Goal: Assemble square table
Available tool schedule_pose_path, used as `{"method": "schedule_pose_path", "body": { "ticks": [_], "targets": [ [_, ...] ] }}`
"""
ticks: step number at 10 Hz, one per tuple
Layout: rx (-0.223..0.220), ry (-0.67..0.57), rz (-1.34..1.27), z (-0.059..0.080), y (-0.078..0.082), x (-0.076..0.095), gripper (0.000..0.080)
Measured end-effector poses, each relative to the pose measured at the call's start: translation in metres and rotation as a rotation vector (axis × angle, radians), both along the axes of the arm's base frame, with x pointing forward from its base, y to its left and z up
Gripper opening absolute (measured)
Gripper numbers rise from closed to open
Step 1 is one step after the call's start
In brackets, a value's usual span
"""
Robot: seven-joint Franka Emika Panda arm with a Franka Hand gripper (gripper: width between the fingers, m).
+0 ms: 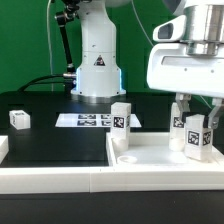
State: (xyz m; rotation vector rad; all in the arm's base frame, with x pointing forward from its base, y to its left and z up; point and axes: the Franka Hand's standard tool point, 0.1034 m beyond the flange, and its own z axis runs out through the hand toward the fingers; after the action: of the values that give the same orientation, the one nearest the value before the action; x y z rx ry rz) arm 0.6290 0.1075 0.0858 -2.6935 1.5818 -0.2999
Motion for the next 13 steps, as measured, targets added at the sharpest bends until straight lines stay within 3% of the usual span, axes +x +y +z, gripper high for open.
{"method": "schedule_pose_path", "body": {
  "ticks": [4,10,13],
  "targets": [
    [0.086,-0.040,-0.425,-0.002,0.000,-0.006,0.0290],
    [0.202,-0.055,-0.856,-0.003,0.006,-0.009,0.0291],
    [0.225,-0.077,-0.900,-0.002,0.018,-0.008,0.0291]
  ]
}}
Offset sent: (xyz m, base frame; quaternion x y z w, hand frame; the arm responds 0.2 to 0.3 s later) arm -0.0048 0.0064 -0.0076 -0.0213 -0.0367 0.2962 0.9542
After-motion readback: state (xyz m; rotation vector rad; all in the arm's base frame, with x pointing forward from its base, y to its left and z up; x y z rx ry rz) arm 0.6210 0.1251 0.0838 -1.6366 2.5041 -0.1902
